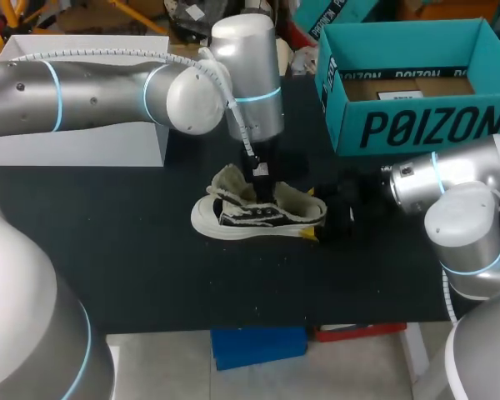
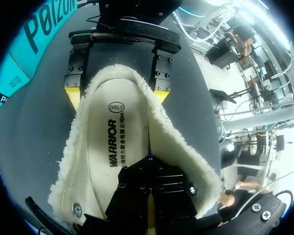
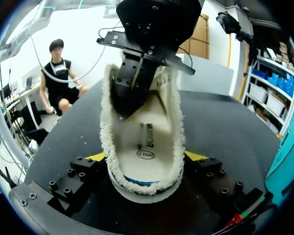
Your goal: Take the shoe out of the shoebox, open the shoe tongue, remove and reinsert the insole, then place the shoe into the shoebox
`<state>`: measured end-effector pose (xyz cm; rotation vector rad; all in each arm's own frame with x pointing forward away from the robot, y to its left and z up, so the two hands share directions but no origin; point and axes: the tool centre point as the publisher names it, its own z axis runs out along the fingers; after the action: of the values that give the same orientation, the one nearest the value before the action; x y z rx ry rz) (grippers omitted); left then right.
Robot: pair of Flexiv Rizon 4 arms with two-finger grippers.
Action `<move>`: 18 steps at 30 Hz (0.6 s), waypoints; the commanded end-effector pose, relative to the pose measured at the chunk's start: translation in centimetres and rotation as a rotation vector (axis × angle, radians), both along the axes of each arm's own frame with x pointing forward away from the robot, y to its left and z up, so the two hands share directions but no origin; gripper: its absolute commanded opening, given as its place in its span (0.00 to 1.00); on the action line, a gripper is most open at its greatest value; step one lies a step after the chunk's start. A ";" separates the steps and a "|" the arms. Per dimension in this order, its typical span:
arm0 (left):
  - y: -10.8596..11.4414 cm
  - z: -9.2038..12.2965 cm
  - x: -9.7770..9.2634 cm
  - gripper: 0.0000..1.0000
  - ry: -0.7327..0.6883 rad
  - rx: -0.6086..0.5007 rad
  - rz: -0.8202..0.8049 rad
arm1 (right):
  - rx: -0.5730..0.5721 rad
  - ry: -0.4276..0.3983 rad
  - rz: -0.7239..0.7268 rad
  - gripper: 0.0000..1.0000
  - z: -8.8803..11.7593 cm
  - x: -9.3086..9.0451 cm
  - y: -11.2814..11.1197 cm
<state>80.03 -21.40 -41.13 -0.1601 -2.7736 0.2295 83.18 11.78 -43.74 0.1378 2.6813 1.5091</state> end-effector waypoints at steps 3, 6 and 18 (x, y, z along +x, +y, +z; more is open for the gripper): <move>-0.7 -1.0 -0.3 0.00 -0.005 0.014 0.003 | 0.000 0.001 -0.003 0.00 0.0 0.1 0.1; -0.7 -1.0 -0.4 0.00 -0.005 0.021 0.007 | 0.000 0.001 -0.003 0.00 0.0 0.1 0.1; -1.0 -1.1 -1.0 0.31 -0.077 0.095 0.019 | 0.000 0.001 -0.003 0.00 0.0 0.1 0.1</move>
<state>80.03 -21.88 -41.81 -0.1209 -2.8269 0.1362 83.11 11.73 -43.83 0.1374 2.6815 1.5090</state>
